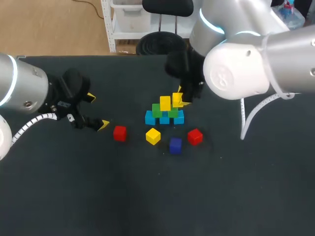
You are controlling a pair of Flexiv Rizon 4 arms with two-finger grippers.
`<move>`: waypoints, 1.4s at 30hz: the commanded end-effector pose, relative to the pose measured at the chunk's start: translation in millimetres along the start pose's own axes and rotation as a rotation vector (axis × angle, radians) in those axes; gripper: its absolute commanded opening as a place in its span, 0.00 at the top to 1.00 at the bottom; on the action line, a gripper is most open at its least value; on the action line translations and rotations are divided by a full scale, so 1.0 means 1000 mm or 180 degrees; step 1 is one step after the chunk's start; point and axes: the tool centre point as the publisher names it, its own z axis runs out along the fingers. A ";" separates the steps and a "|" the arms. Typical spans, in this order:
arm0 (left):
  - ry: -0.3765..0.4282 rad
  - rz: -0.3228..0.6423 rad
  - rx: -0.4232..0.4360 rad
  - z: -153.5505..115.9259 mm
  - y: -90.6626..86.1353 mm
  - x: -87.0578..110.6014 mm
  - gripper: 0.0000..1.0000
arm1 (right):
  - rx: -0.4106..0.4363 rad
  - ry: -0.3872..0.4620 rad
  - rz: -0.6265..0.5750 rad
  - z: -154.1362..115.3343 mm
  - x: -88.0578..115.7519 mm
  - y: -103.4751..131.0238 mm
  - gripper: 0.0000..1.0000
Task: Place the blue cubes, place green cubes on the blue cubes, place the yellow cubes on the green cubes, then place the red cubes on the yellow cubes, and place purple cube on the red cubes.
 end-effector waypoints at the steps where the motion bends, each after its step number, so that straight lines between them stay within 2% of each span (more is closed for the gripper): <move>1: -0.0013 0.0002 0.0002 0.000 0.000 0.001 0.00 | -0.0022 0.0007 0.0014 0.002 -0.002 -0.002 1.00; 42: -0.0013 0.0002 0.0002 0.000 0.000 0.001 0.00 | -0.0239 0.0071 0.0188 0.006 0.000 -0.004 1.00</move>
